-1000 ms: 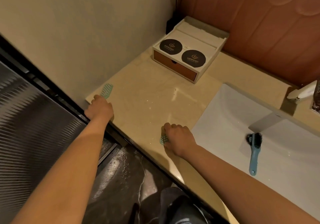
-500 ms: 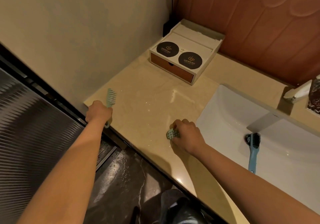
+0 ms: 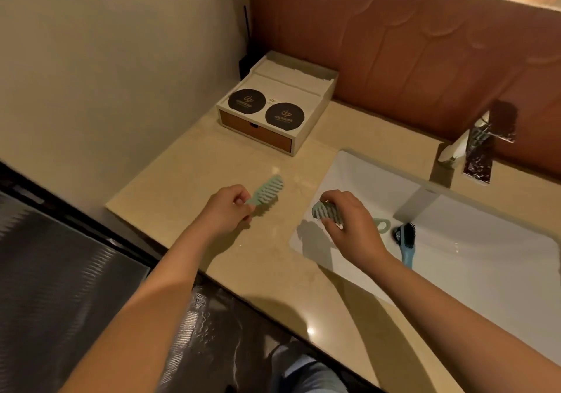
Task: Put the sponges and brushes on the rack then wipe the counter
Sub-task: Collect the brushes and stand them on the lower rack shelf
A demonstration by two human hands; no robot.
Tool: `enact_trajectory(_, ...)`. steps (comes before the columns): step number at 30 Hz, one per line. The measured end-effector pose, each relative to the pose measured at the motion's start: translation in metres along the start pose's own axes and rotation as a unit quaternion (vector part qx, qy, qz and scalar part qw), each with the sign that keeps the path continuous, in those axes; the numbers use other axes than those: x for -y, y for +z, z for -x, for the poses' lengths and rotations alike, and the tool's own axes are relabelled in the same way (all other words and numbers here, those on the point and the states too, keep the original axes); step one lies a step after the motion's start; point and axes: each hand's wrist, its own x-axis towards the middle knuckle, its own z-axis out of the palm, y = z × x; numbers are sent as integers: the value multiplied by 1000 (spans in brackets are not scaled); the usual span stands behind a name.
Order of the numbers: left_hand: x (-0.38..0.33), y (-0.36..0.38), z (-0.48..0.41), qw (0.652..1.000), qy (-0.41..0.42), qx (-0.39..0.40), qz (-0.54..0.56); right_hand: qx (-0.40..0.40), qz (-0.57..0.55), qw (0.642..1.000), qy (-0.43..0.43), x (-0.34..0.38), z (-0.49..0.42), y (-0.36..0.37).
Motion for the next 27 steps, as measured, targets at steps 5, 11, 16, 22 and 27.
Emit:
enact_trajectory(5, -41, 39, 14, 994, 73, 78, -14, -48, -11, 999, -18, -19, 16, -32)
enact_trajectory(11, -84, 90, 29, 980, 158, 99, -69, -130, -59, 989, 38, -45, 37, -73)
enact_trajectory(16, -117, 138, 48, 974, 85, 175, 119, -231, -200, 941, 142, -62, 60, -109)
enact_trajectory(22, -151, 192, 65, 967, 122, 210, 77, -286, -358, 853, 250, -85, 86, -150)
enact_trajectory(27, -176, 238, 79, 961, 130, 237, 53, -342, -531, 699, 335, -118, 103, -174)
